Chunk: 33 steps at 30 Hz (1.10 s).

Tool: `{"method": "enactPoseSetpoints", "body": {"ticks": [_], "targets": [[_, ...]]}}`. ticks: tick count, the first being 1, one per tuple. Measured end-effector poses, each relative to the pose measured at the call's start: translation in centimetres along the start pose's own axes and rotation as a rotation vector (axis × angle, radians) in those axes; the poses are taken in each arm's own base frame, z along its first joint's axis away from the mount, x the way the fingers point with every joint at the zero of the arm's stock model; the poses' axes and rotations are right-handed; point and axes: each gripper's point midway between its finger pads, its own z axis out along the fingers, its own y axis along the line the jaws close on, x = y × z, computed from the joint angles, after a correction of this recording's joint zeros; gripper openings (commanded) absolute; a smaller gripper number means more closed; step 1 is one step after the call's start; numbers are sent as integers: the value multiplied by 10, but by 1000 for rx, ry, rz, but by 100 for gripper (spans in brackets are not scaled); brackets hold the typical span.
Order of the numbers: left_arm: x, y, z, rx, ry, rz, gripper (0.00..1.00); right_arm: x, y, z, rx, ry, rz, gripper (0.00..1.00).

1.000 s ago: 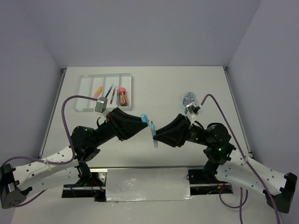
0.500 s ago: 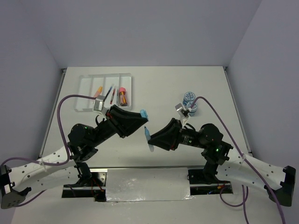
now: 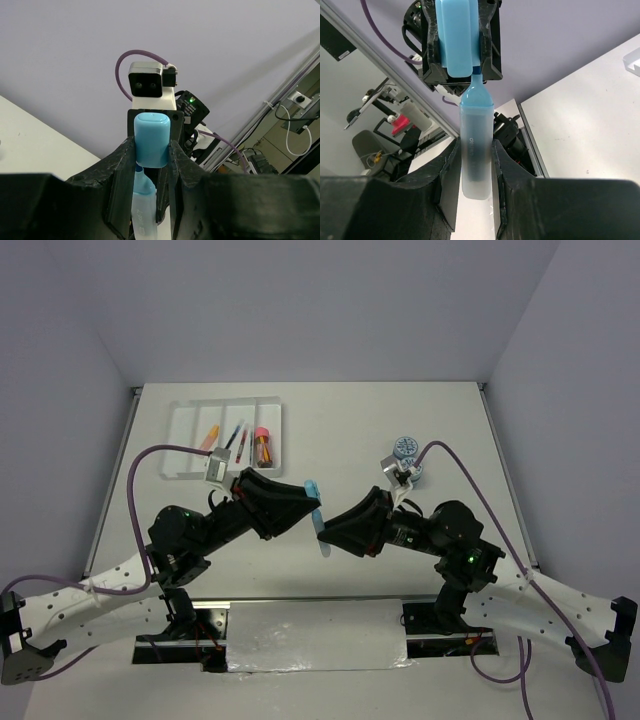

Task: Sort the stationery into containers
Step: Close the pen cap on the pen.

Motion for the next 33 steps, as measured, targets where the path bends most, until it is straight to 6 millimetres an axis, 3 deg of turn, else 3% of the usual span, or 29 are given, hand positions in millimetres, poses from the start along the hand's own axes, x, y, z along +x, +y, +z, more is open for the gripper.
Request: {"method": "enactPoseSetpoints", "body": {"ticks": [20,33], "targets": [[4,-5,-1,36,22,50,0,-3,14,-6,-54,1,-12,0],[9,-38,4,222,36,84,0,-17,32,-1,-110,-4,-34,0]]}}
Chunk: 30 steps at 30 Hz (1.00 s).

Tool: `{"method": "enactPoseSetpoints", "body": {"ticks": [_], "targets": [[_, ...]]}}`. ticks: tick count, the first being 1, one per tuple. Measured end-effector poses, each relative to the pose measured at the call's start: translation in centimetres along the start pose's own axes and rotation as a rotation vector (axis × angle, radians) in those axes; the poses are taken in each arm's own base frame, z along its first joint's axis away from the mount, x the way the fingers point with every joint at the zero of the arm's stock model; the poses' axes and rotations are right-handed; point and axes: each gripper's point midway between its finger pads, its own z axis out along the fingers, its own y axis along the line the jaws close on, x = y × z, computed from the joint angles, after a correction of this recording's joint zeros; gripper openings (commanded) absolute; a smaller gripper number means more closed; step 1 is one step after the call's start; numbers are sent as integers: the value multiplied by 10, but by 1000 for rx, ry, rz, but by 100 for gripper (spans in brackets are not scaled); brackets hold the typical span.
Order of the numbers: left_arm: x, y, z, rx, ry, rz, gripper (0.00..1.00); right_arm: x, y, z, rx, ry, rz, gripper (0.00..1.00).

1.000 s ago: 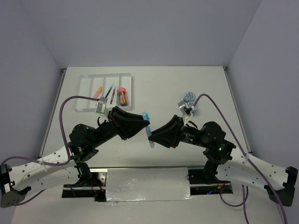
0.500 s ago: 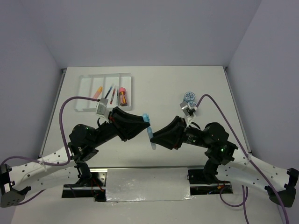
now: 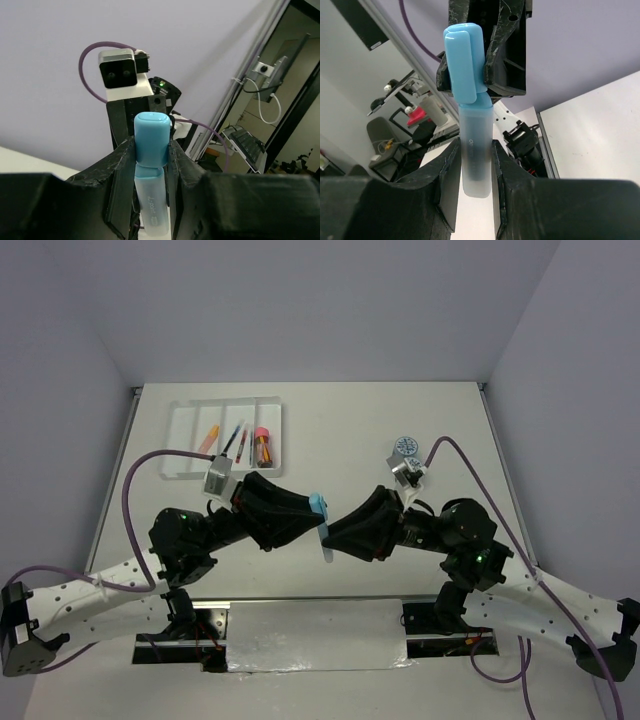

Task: Sort the stationery into containers
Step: Close the pen cap on the pen.

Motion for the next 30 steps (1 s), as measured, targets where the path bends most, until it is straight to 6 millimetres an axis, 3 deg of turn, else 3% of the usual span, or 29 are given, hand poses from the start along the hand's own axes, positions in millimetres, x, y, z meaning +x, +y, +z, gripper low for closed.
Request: {"method": "enactPoseSetpoints", "body": {"ticks": [7,21,26,30], "targets": [[-3,-11,-1,45,3,59,2,-6,12,-4,-23,13,-34,0],[-9,-10,14,-21,8,83,4,-21,17,7,-23,14,-81,0],[-9,-10,16,-36,3,108,21,-27,17,4,0,15,-117,0],[-7,-9,16,-38,10,131,28,-28,16,2,28,33,-137,0]]}}
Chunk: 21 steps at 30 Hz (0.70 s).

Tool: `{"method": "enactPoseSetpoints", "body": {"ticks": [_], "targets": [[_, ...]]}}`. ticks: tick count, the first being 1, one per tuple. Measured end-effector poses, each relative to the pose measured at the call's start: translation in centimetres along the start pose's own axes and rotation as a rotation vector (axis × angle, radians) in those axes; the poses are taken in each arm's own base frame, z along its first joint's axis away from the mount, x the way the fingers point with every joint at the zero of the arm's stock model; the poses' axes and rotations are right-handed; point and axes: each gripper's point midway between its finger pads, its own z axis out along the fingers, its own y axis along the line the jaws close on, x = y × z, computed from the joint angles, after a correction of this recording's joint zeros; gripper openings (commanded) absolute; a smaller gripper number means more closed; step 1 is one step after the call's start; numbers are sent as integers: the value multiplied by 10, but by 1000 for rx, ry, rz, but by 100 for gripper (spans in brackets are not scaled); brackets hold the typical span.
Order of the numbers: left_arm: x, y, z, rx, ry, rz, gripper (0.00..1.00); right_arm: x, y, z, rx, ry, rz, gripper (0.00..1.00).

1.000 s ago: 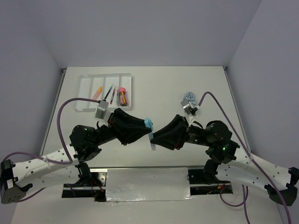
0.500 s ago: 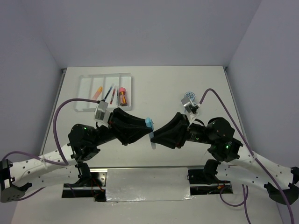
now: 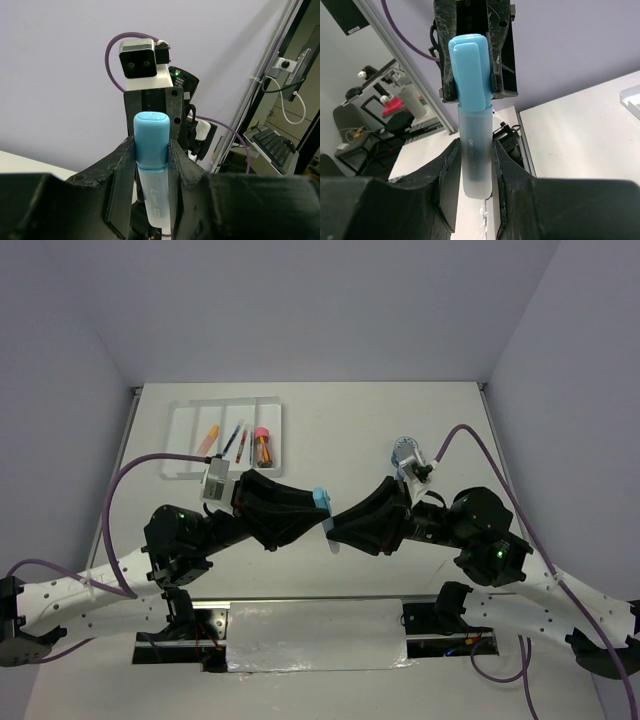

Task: Sort the stationery into containers
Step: Close the pen cap on the pen.

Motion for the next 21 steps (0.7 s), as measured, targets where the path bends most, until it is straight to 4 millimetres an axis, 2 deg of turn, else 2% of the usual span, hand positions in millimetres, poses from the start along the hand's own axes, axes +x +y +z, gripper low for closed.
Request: {"method": "enactPoseSetpoints", "body": {"ticks": [6,9,10,12,14,17,21], "targets": [[-4,-5,2,18,-10,24,38,0,1,6,-13,25,-15,0],[-5,-7,2,25,-10,39,47,-1,3,7,-27,23,-23,0],[-4,-8,2,28,-3,40,53,-2,4,7,-28,15,-27,0],[10,-11,0,42,50,29,57,-13,5,9,-33,-28,-49,0],[13,-11,0,47,59,42,62,-11,4,9,-26,-23,-49,0],[14,-14,-1,60,70,49,65,-12,3,9,-27,-25,-56,0],[12,-14,-3,57,83,71,65,-12,3,9,-31,-29,-61,0]]}}
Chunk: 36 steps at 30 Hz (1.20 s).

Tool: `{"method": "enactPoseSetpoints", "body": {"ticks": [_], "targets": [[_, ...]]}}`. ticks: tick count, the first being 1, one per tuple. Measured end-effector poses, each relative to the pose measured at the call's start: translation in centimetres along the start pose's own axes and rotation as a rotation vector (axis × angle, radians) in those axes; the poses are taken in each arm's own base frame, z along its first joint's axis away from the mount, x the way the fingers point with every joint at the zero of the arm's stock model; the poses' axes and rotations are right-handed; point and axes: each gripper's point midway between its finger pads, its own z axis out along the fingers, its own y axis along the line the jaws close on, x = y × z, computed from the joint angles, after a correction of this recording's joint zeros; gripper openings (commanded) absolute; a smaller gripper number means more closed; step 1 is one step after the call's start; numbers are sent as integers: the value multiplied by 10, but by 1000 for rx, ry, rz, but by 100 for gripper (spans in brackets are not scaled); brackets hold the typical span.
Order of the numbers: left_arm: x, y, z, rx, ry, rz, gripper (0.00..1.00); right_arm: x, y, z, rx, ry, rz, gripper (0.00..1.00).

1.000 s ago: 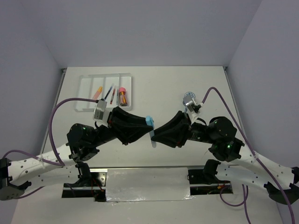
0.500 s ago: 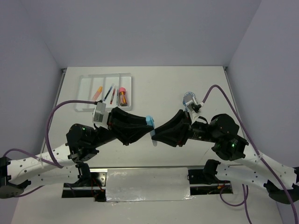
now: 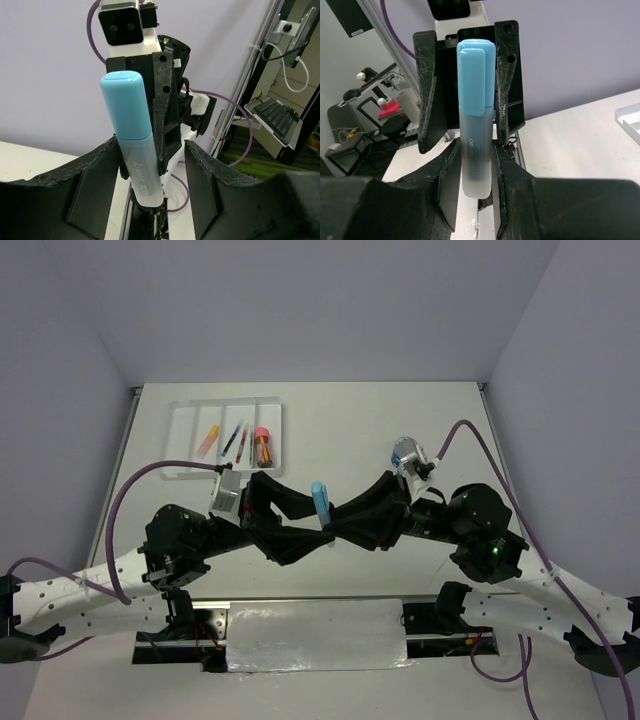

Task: Sort the stationery into containers
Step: Close the pen cap on the pen.

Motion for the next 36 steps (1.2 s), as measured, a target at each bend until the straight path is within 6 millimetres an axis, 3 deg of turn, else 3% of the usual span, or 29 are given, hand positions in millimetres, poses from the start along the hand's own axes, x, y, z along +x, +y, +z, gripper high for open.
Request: {"method": "enactPoseSetpoints", "body": {"ticks": [6,10,13,26,32,35,36], "targets": [[3,1,-5,-15,40,24,66,6,-2,0,-4,6,-3,0],[4,0,-11,-28,71,40,75,10,-3,0,-15,3,-10,0],[2,1,-14,-46,81,50,77,13,-2,0,-27,3,-16,0],[-4,9,-15,-100,76,70,64,17,13,-2,-120,18,-51,0],[-3,7,-15,-89,79,66,47,19,11,0,-122,26,-62,0],[-2,4,-15,-74,82,63,29,20,9,2,-117,27,-66,0],[-3,3,-15,-69,83,60,16,20,9,2,-117,25,-69,0]]}}
